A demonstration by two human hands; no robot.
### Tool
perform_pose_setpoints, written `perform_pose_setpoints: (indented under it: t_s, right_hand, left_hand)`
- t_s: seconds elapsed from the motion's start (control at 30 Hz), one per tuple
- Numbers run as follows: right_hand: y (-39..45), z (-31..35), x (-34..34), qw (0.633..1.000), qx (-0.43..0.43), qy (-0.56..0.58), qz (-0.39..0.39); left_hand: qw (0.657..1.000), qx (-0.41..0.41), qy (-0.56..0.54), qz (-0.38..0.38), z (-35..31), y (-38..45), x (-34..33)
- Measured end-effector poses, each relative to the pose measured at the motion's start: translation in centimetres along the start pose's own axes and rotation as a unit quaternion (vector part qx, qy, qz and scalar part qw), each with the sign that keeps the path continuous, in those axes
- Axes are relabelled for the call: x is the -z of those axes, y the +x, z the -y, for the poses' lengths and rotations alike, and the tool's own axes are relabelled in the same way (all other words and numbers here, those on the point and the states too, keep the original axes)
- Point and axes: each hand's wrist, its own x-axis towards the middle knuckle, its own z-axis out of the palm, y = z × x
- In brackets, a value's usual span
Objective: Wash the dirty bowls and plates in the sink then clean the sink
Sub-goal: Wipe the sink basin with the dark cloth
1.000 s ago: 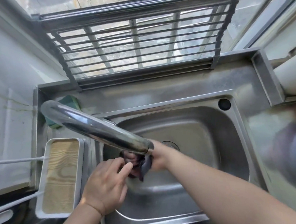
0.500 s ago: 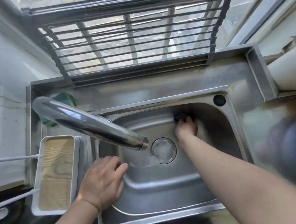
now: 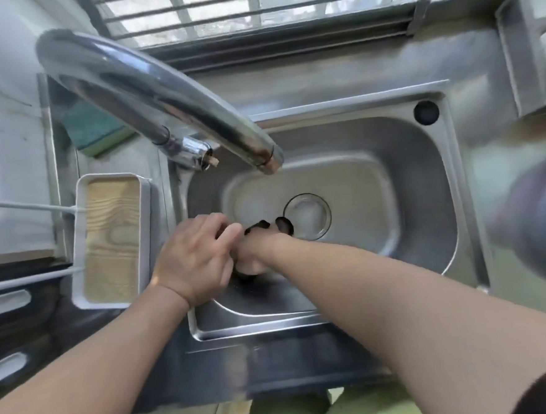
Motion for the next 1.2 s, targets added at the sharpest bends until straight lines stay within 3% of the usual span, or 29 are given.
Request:
perform_pose_setpoints:
  t_s: [0.07,0.1,0.17,0.27,0.3,0.4,0.5,0.63,0.7,0.8,0.9,1.03,1.1,1.2]
  right_hand:
    - [-0.8,-0.3,-2.0,0.995,0.025,0.085,0.050]
    - [-1.7,-0.6,-2.4,0.978,0.028,0.191,0.075]
    - [-3.3,-1.9,-2.0,0.916,0.011,0.372,0.146]
    - [-6.1,-5.1,2.0,0.842,0.031,0.491,0.223]
    - [-6.9,-6.0,3.8,0.835,0.032,0.503,0.219]
    - [-7.1,-8.4,7.8,0.864,0.019,0.483,0.139]
    - [-4.1,-9.2,6.7,0.897,-0.026,0.436,0.071]
    - [-2.1,-7.4,-0.4,0.986,0.025,0.145,0.075]
    - [-2.7,-6.3,-3.3,0.985,0.042,0.144,0.088]
    - [-3.5,-7.0,-4.9,0.963,0.025,0.234,0.131]
    - [-5.0,-10.5,-3.6,0.904,-0.061,0.359,0.224]
    - [-7.9,-18.6,-0.2,0.851,-0.080,0.470,0.219]
    - [-8.4,-21.7,0.5,0.880,-0.087,0.427,0.192]
    - [-7.8,-22.3,-1.8,0.936,-0.114,0.275,0.189]
  left_hand:
    - [1.000,0.001,0.002,0.011,0.0,0.0,0.1]
    - [1.000,0.003,0.002,0.015,-0.1,0.0,0.2]
    - [1.000,0.005,0.004,0.022,0.0,0.1,0.2]
    - [1.000,0.010,0.007,0.029,-0.1,0.0,0.3]
    - [1.000,0.011,0.006,0.028,-0.1,0.0,0.3]
    - [0.999,0.010,0.013,0.032,-0.1,0.1,0.3]
    - [0.999,0.010,0.019,0.034,0.0,0.0,0.2]
    - [0.999,0.002,0.019,0.032,0.0,0.1,0.1]
    - [1.000,0.001,0.016,0.026,0.1,0.1,0.1]
    - [1.000,-0.001,0.006,0.020,0.0,0.0,0.2]
    - [1.000,-0.002,0.009,0.019,0.0,0.1,0.2]
    - [1.000,0.000,0.005,0.019,0.1,0.1,0.2]
    - [1.000,-0.001,0.002,0.015,0.1,0.2,0.3]
    - [1.000,-0.008,0.005,0.015,0.2,0.0,0.2]
